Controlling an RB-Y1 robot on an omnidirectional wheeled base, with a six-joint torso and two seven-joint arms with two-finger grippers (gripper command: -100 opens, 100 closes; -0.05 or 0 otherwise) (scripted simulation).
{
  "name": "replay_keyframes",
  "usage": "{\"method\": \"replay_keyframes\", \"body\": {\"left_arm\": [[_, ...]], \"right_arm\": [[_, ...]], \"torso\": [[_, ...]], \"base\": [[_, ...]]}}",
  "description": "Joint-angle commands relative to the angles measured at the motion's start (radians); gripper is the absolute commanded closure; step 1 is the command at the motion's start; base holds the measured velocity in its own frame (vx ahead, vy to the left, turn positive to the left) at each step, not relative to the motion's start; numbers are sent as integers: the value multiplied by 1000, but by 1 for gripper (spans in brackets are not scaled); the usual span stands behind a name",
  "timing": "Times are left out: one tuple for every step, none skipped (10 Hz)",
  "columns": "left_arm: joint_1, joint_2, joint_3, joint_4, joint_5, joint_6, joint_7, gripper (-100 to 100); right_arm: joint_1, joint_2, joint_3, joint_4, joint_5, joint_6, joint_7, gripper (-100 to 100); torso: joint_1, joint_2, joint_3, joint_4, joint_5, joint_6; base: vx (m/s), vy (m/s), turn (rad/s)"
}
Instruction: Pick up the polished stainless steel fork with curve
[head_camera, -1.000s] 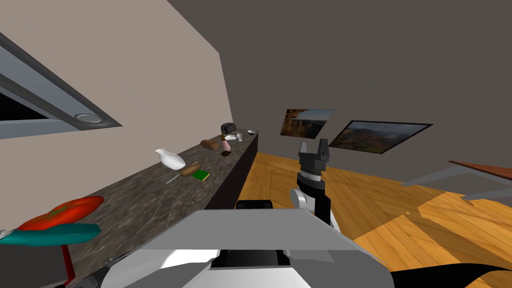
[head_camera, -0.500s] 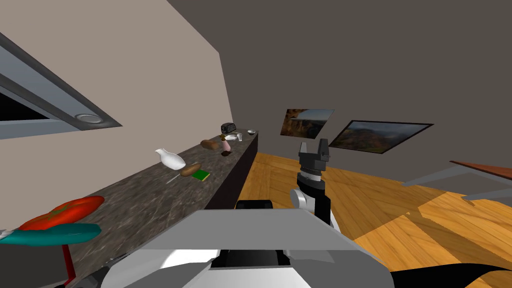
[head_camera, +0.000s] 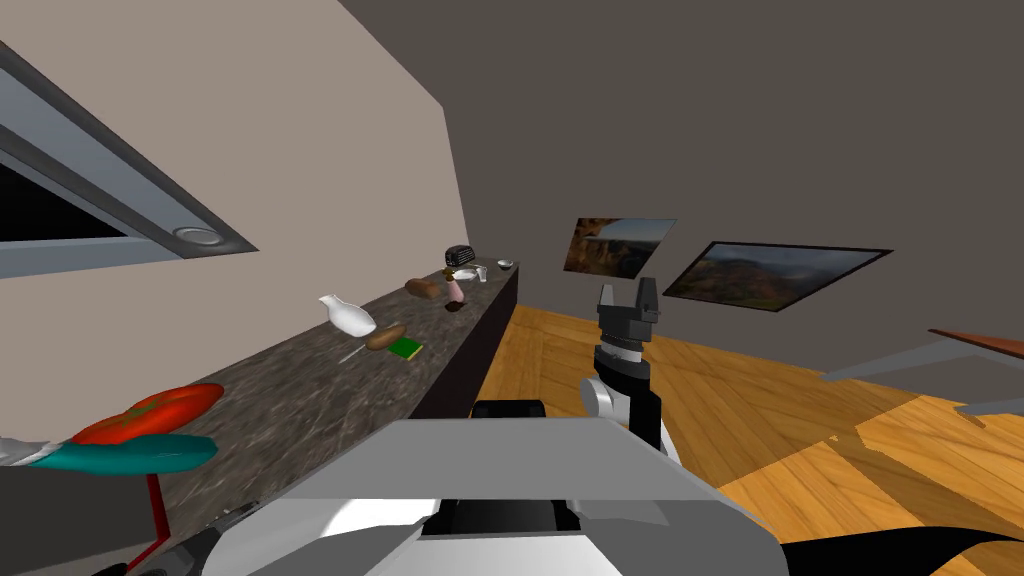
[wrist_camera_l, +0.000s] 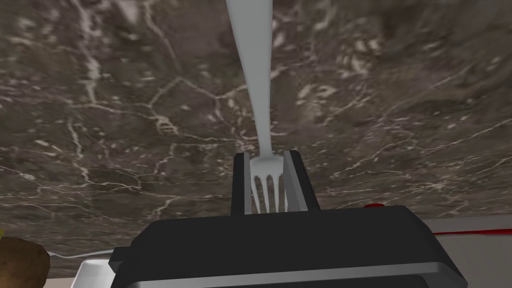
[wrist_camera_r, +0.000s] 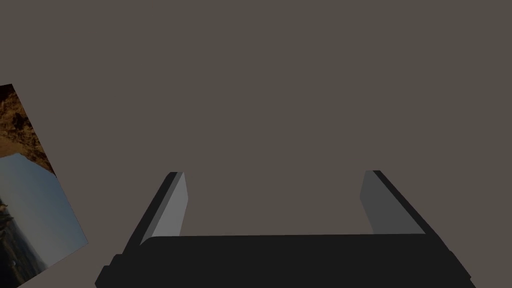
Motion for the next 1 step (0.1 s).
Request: {"method": "replay_keyframes", "body": {"left_arm": [[0, 0, 0, 0, 0, 0, 0, 0]], "right_arm": [[0, 0, 0, 0, 0, 0, 0, 0]], "torso": [[0, 0, 0, 0, 0, 0]], "base": [[0, 0, 0]]}}
